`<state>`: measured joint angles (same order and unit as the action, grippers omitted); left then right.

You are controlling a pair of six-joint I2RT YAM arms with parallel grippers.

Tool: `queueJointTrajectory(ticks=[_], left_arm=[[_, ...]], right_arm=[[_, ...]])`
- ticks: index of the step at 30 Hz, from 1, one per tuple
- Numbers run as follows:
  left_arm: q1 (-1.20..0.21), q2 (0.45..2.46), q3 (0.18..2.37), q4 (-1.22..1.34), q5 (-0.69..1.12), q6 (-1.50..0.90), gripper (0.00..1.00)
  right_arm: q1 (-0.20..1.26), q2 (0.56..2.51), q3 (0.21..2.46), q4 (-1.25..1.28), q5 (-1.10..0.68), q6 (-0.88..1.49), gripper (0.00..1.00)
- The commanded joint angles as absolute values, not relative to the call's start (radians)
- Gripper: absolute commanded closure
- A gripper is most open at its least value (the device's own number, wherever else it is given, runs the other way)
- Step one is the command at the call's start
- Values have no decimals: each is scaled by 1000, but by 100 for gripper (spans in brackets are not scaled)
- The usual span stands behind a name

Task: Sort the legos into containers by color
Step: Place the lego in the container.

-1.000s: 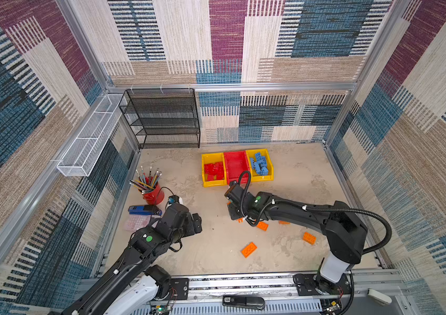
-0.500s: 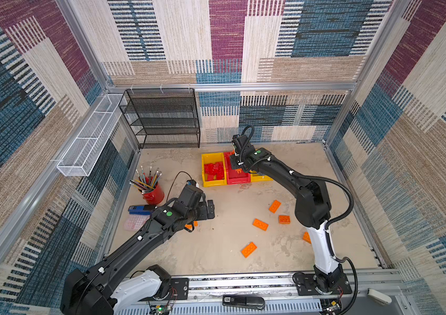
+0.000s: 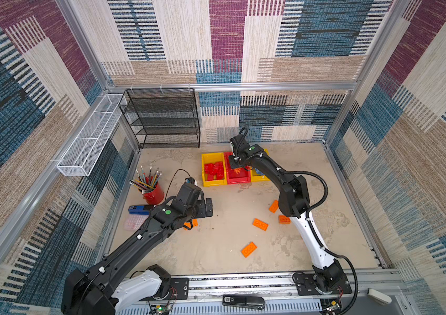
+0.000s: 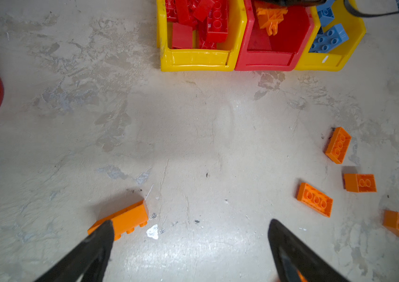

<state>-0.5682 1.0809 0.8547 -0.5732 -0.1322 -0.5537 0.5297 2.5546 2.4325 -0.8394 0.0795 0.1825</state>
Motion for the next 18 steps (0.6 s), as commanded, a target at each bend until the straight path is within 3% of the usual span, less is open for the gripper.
queueJointTrajectory(ticks=[1,5,10,18], left_arm=[[-561,1078,853,-576,-146,-533,1],[-558,1069,862,-603,-153,-535,1],[-554,1046,864,-650,-184,-538,1],[-551,1058,841,-702,-208,-597,1]], right_arm=[[529,2546,2448,-808,83,176,46],[529,2549,2482,-819,66,170,40],[530,2462,2441,-834,43,174,40],[553,2021,1843,-591,-78,215,35]])
